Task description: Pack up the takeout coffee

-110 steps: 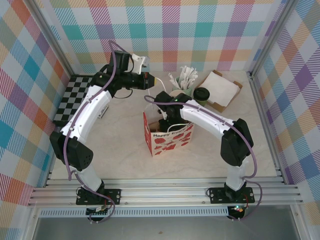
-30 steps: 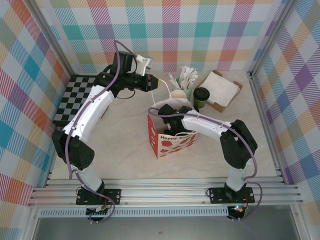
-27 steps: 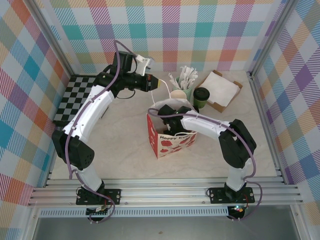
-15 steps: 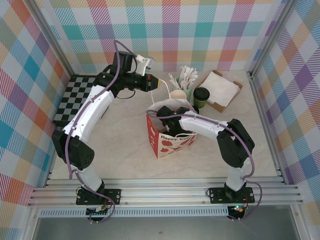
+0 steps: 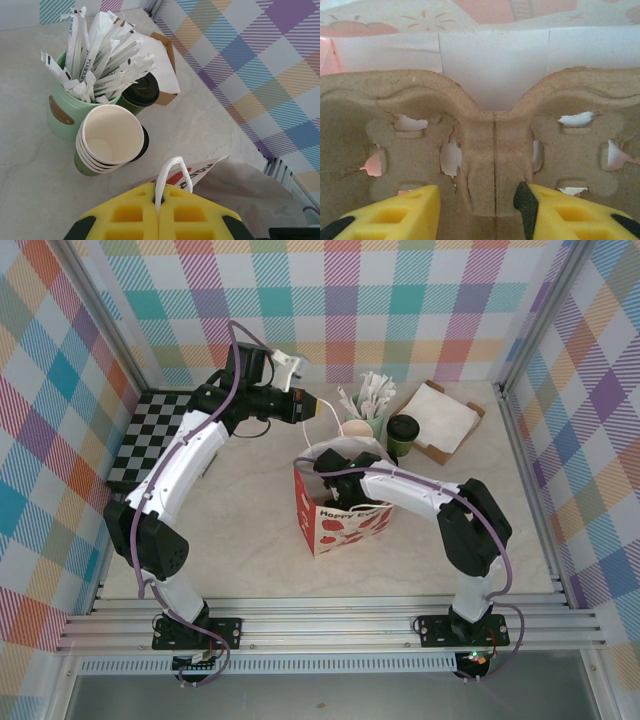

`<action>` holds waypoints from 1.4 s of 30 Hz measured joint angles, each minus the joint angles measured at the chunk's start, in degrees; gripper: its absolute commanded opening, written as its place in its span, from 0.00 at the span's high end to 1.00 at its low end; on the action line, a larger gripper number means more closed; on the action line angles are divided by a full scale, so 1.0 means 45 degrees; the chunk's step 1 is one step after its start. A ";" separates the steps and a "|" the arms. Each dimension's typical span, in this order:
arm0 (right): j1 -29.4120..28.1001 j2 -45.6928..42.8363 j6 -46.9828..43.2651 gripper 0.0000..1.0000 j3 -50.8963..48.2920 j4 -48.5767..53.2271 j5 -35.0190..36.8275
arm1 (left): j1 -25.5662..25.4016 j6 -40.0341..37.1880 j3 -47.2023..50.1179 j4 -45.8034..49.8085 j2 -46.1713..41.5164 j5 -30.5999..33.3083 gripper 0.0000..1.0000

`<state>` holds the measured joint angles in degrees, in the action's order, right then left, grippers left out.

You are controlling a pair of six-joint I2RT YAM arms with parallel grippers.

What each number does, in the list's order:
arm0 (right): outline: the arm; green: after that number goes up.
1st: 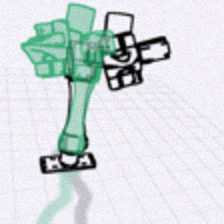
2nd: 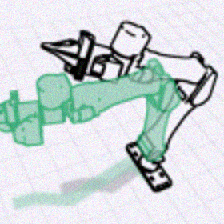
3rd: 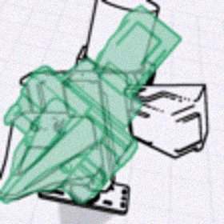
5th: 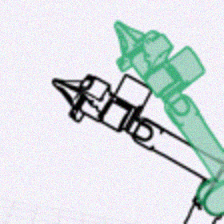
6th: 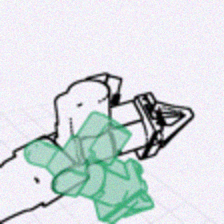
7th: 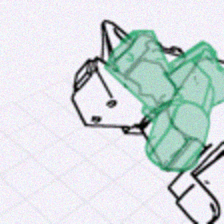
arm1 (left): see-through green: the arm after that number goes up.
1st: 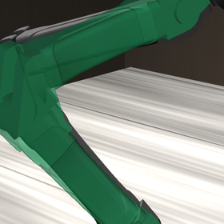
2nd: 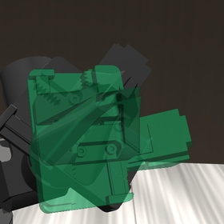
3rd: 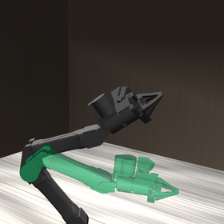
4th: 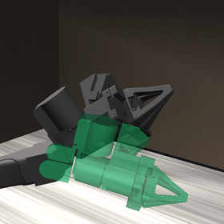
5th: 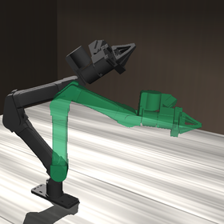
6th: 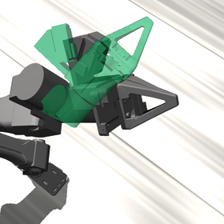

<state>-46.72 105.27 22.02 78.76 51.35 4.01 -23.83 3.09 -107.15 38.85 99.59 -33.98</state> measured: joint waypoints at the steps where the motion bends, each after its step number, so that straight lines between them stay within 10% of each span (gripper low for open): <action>1: 0.0000 -0.0058 0.0005 0.58 -0.0073 -0.0034 -0.0005 | 0.0000 0.0000 0.0010 0.0010 0.0000 0.0000 1.00; 42: -0.0466 0.0384 0.0549 0.63 -0.0597 -0.0359 0.0646 | 0.0000 0.0015 0.0092 0.0005 0.0000 -0.0015 1.00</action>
<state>-48.82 107.00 24.49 76.07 49.74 6.92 -23.83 3.16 -106.74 38.87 99.59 -34.04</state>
